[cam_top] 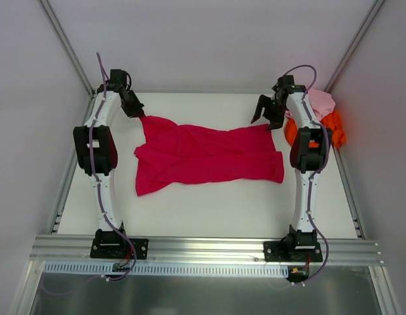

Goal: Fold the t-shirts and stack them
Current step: Fold the flattened tshirt in 1/3 of the way

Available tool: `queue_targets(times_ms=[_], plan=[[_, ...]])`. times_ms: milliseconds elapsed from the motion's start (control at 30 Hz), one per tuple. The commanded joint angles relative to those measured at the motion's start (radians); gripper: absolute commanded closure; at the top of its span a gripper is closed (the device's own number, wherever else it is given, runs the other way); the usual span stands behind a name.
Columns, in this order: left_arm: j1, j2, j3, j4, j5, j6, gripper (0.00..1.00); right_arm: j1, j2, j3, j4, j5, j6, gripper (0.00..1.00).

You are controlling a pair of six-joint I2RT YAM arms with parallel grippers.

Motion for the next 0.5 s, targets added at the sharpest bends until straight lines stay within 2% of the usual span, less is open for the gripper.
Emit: queue_targets(times_ms=[0, 233, 467], plan=[[-0.005, -0.082, -0.014, -0.011, 0.002, 0.025, 1.0, -0.017, -0.017, 0.073, 0.0, 0.034, -0.022, 0.18], [-0.008, -0.093, -0.039, -0.014, -0.013, 0.039, 1.0, -0.031, -0.053, 0.087, -0.011, 0.228, -0.087, 0.17], [-0.008, -0.128, -0.05, -0.017, -0.02, 0.048, 1.0, -0.036, -0.05, 0.044, -0.017, 0.292, -0.085, 0.17]])
